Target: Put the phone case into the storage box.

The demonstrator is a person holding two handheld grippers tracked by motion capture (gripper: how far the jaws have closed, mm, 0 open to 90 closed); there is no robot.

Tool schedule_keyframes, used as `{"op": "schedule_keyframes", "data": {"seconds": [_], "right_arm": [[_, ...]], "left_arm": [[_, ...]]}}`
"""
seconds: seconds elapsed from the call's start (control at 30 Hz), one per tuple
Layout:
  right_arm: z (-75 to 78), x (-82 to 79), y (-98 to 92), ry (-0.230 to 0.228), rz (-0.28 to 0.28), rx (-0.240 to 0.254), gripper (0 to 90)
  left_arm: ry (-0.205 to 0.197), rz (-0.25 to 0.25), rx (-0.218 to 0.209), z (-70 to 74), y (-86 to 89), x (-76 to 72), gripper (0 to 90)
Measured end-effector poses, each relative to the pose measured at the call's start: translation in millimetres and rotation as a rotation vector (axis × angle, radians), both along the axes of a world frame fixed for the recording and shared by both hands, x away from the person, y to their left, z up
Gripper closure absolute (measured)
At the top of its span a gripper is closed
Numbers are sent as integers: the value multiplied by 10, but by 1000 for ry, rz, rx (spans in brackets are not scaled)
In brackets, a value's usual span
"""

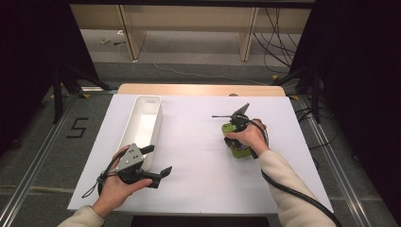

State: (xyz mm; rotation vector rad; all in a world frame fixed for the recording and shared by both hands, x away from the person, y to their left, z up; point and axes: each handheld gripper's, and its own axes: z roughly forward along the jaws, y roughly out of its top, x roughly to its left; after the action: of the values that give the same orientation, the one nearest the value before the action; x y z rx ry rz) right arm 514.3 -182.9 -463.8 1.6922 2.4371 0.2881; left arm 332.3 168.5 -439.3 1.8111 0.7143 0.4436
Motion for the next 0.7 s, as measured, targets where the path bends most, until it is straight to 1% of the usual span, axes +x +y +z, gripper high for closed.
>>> {"op": "schedule_keyframes", "data": {"seconds": [0.5, 0.6, 0.7], "right_arm": [[10, -3, -7, 9, 11, 4, 165], [14, -4, -8, 12, 7, 13, 166], [24, -11, -10, 20, 9, 34, 166]], "left_arm": [[3, 0, -1, 0, 2, 2, 35], [2, 1, 0, -1, 3, 5, 35], [3, 1, 0, -3, 3, 5, 35]]}}
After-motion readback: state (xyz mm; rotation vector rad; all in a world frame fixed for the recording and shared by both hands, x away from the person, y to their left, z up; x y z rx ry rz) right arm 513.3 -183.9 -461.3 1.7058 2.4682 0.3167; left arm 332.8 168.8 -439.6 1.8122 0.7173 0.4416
